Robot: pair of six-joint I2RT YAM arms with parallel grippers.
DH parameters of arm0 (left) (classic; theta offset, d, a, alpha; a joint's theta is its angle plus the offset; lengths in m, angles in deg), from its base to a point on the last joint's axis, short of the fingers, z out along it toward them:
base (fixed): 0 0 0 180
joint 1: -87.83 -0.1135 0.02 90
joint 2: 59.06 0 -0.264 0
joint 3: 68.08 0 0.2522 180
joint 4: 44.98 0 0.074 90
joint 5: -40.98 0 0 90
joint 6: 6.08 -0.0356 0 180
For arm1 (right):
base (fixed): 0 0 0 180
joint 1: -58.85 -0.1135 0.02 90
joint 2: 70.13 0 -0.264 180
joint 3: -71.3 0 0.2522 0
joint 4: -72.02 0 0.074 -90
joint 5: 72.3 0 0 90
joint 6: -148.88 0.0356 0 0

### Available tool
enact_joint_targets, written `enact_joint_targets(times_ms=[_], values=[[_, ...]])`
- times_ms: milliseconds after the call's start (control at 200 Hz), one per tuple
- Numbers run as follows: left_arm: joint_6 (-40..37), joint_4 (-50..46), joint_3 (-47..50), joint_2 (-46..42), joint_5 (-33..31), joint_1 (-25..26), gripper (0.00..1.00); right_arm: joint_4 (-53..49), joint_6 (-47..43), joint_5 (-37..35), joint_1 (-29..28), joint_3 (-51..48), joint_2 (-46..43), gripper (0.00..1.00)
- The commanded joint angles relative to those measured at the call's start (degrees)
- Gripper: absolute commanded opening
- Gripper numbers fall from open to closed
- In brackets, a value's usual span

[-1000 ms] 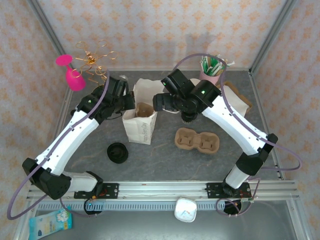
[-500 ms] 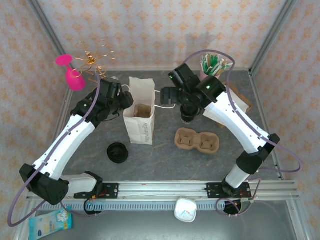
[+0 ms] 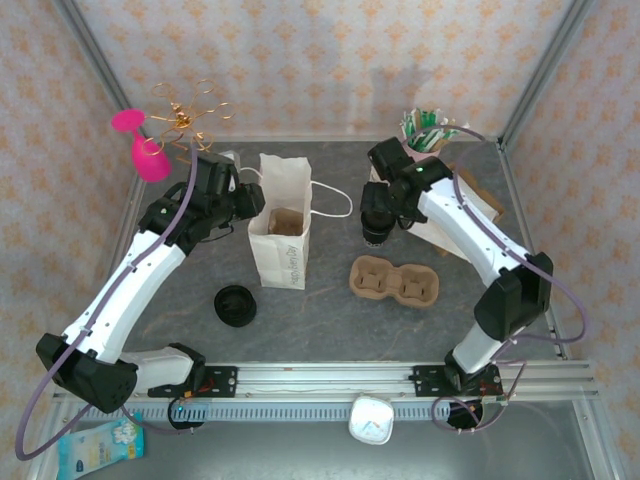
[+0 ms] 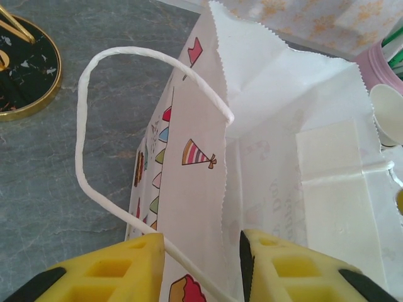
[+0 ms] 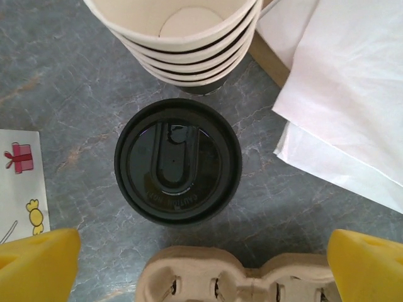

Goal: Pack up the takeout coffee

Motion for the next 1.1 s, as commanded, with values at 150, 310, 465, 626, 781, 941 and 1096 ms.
enact_joint_targets(times_ms=[150,310,465,626,781,941,1096], values=[[-3.25,-2.78,-1.99,-1.04,-0.61,-0.78,0.45,5.72,-1.3,2.12,0.96,0.08,5.73,0.98],[-3.4,-3.52,-1.82,-0.82,-1.82,-0.81,0.45,5.76,-1.47,2.24,1.68,-1.02,7.55,0.91],[-3.27,-2.76,-1.6,-0.43,-1.17,-0.85,0.46,5.83,-2.14,3.6,1.68,-2.16,8.44,0.84],[-3.25,-2.24,-0.77,0.2,-1.37,-0.97,0.46,5.91,-2.83,3.35,1.68,-2.05,9.54,0.81],[-3.25,-1.95,-0.68,0.38,-1.24,-1.04,0.46,5.74,-3.84,4.26,1.66,-1.66,10.59,0.81],[-3.3,-1.86,-0.68,0.61,-1.21,-1.09,0.46,4.19,-4.32,2.82,1.59,-0.74,11.87,0.8],[-3.38,-1.95,-0.42,0.69,-1.37,-1.19,0.46,3.88,-4.78,1.65,1.23,-0.19,12.46,0.8]])
